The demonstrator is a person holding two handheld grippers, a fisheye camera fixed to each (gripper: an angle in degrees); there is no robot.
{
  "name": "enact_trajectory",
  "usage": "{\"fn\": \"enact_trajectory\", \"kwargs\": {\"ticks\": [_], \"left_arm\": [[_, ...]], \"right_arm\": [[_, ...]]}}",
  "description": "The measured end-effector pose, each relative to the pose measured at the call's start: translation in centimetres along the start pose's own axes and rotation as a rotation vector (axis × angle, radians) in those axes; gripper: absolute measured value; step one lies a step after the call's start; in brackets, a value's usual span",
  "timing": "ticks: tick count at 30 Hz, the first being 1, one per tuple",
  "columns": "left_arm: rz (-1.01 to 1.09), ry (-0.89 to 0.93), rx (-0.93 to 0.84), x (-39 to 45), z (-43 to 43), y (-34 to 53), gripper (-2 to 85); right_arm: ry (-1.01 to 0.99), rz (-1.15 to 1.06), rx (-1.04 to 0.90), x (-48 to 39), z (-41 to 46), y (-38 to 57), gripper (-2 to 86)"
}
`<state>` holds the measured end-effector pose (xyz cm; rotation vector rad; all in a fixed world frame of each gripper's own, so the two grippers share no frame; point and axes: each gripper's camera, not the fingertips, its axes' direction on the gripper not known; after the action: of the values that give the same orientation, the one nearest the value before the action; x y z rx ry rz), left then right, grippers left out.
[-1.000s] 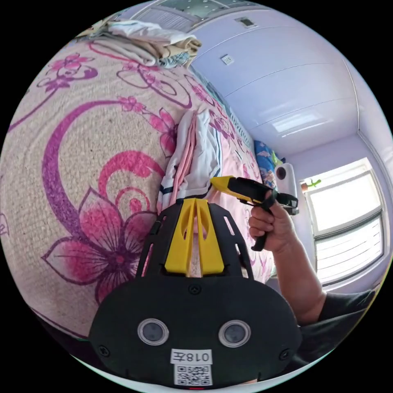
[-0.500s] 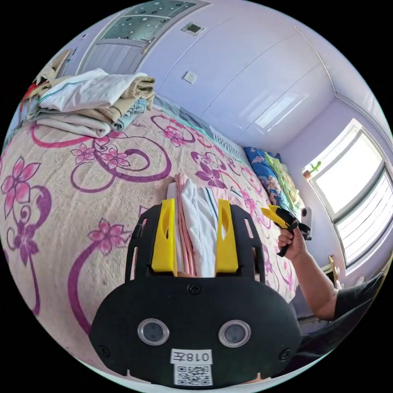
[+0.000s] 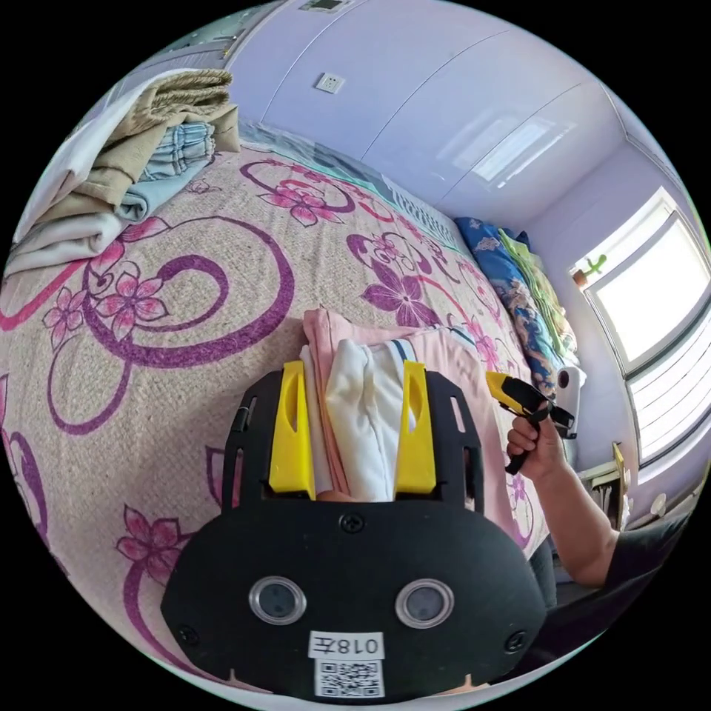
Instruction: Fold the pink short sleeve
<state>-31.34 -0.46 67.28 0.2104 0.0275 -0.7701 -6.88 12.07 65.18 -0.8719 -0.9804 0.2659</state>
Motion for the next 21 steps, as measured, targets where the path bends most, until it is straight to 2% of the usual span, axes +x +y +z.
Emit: {"fn": "enact_trajectory", "kwargs": {"ticks": [5, 7, 10, 12, 15, 17, 21], "left_arm": [[-0.111, 0.215, -0.112, -3.9, 1.8, -0.1, 5.8], [-0.118, 0.234, -0.104, -4.8, 1.8, 0.4, 4.6], [-0.087, 0.270, -0.038, -5.3, 0.4, 2.1, 4.2], [-0.063, 0.284, 0.042, -5.5, -1.4, 3.9, 4.2], [0.036, 0.262, 0.131, -4.3, -4.2, 6.2, 4.2], [0.096, 0.233, 0.161, -3.3, -5.6, 7.5, 4.2], [0.189, 0.152, 0.177, -1.1, -7.7, 9.9, 4.2]], "right_arm": [[-0.131, 0.078, -0.039, 1.0, -1.0, 1.4, 11.0], [-0.148, 0.103, -0.071, 1.6, -1.1, 1.4, 7.3], [-0.352, 0.049, -0.233, 0.9, 0.3, 1.5, 4.4], [-0.265, 0.012, -0.247, -0.2, 0.2, 1.9, 3.5], [-0.206, 0.009, -0.137, -0.8, -1.7, 3.2, 2.8], [-0.149, -0.020, -0.009, -1.3, -4.2, 4.9, 2.5], [-0.028, -0.092, 0.020, -3.2, -5.5, 6.8, 2.5]]}}
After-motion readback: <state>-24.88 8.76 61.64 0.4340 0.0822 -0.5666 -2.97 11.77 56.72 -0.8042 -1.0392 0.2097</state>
